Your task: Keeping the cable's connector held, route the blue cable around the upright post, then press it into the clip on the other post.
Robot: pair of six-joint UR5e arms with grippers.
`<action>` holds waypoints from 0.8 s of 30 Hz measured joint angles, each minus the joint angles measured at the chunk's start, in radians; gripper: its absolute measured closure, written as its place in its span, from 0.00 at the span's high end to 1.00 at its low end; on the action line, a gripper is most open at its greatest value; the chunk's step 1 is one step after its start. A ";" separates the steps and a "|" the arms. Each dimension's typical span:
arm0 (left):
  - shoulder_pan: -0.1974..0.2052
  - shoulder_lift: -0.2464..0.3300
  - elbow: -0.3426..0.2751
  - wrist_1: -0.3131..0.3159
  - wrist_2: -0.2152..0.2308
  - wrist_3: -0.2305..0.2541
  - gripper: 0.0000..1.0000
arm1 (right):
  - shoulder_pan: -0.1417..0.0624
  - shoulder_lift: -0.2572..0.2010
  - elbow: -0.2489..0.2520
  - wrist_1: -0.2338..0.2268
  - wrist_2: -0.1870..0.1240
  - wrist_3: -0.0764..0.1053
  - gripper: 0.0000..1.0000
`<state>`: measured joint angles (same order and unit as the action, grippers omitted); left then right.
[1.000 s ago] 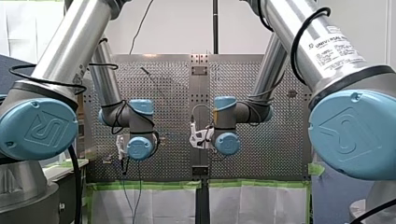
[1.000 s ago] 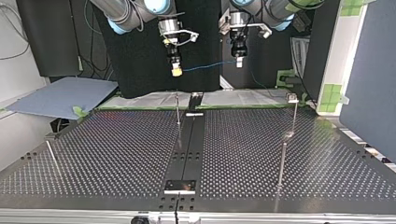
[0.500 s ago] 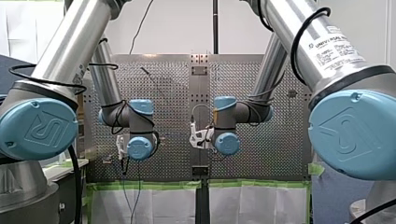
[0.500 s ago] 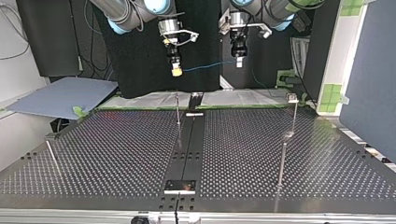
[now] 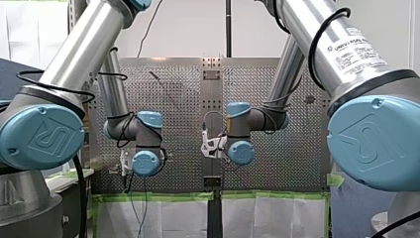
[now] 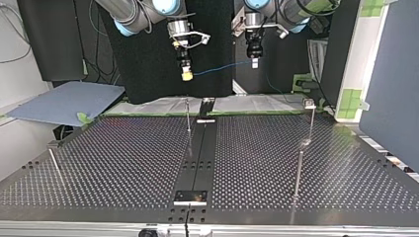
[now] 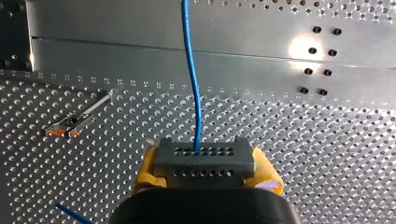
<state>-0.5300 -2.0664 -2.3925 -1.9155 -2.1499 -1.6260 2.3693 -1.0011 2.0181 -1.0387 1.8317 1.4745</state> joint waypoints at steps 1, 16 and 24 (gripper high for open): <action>0.000 -0.008 0.000 0.000 0.000 0.000 0.00 | 0.000 0.000 0.000 0.000 0.000 0.000 0.00; 0.000 -0.020 0.000 -0.001 0.000 0.000 0.00 | 0.000 0.000 0.000 0.000 0.000 0.000 0.00; 0.000 -0.020 0.000 -0.001 0.000 0.000 0.00 | 0.021 0.058 -0.032 0.058 0.029 -0.012 0.00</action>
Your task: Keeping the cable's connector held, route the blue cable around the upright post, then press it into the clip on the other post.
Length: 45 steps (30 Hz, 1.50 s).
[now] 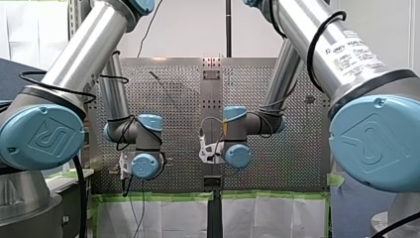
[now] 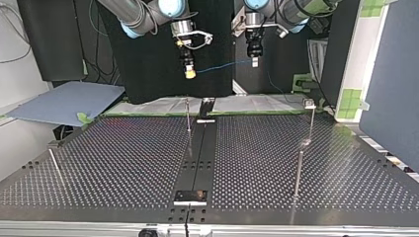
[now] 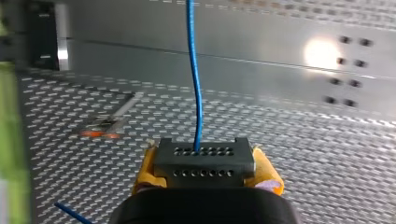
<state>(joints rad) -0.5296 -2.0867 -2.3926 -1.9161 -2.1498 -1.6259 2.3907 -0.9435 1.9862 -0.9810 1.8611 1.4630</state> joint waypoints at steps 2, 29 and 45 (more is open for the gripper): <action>0.000 0.000 0.000 0.000 0.000 0.000 0.00 | 0.001 0.022 -0.002 0.022 0.002 0.000 0.00; 0.029 0.109 0.008 -0.063 -0.039 0.099 0.00 | 0.016 0.023 -0.031 0.149 -0.001 0.077 0.00; 0.076 0.259 0.034 -0.196 -0.070 0.083 0.00 | 0.005 -0.138 -0.182 0.298 -0.141 0.166 0.00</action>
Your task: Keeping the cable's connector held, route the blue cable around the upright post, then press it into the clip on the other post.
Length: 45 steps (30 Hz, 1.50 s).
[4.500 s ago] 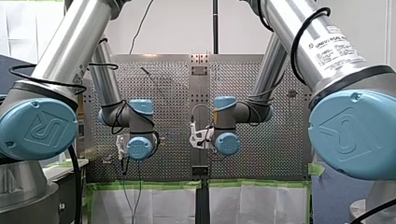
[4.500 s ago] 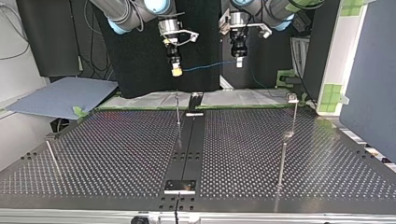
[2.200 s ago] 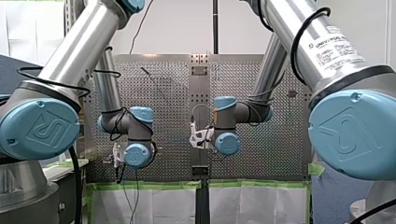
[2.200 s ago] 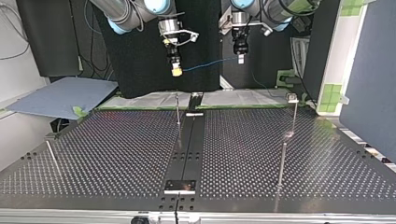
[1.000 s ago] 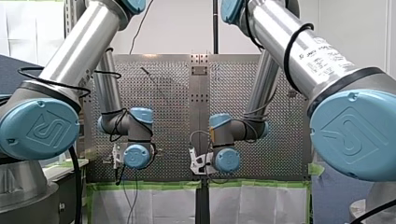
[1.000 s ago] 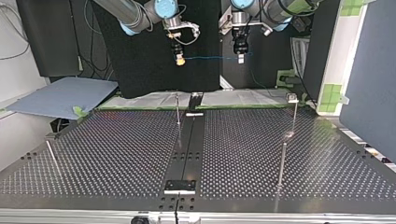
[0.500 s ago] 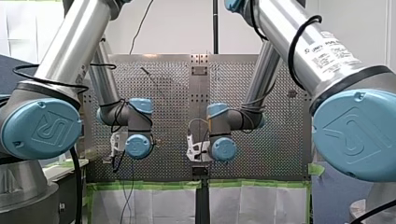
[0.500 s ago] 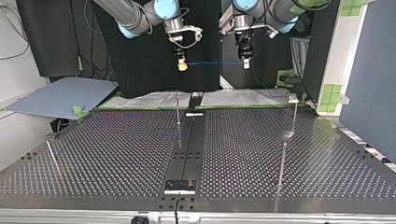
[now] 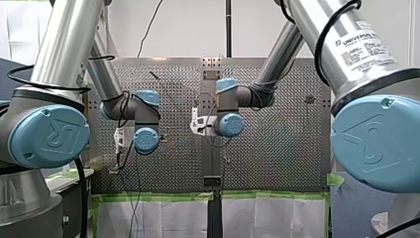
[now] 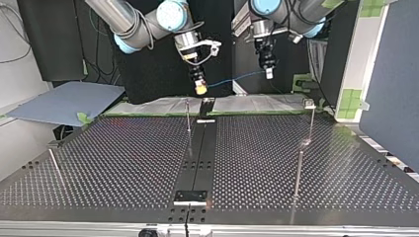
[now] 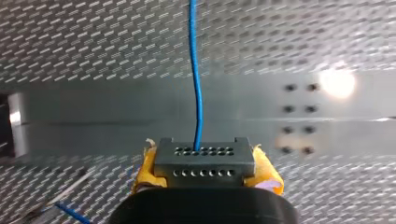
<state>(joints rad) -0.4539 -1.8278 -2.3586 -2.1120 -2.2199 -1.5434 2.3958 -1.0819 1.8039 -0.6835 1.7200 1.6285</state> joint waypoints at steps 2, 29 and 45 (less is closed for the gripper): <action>0.004 0.020 0.008 -0.020 -0.008 -0.003 0.00 | -0.003 -0.022 -0.022 0.022 -0.012 0.001 0.00; 0.055 0.297 0.212 -0.296 -0.036 -0.079 0.00 | -0.075 -0.181 -0.124 0.076 -0.098 0.063 0.00; 0.082 0.453 0.296 -0.445 0.032 -0.083 0.00 | -0.086 -0.171 -0.233 0.118 -0.172 0.086 0.00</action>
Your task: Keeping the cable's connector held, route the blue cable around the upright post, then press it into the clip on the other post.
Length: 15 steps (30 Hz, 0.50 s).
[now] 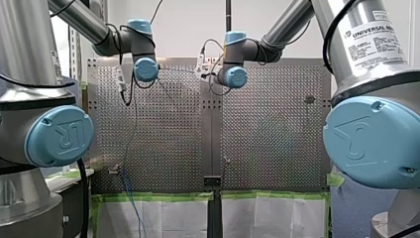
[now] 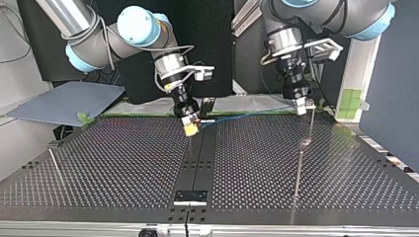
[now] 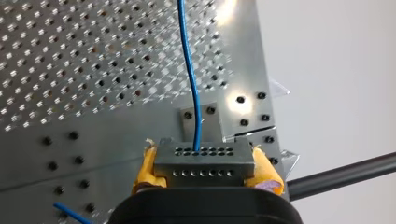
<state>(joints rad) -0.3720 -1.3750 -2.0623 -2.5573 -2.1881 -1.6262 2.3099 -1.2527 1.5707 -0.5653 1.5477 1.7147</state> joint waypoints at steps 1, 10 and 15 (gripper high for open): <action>0.003 0.011 0.009 -0.006 0.003 0.000 0.00 | 0.000 0.001 -0.007 0.001 -0.004 0.002 0.00; 0.034 -0.011 0.090 -0.061 0.027 -0.017 0.00 | 0.011 0.019 -0.085 0.035 -0.034 0.012 0.00; 0.050 -0.038 0.139 -0.083 0.034 -0.020 0.00 | 0.012 0.039 -0.137 0.060 -0.043 0.014 0.00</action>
<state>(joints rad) -0.3218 -1.4132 -1.9237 -2.6406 -2.1544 -1.6461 2.3220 -1.2140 1.4342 -0.5056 1.5048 1.7283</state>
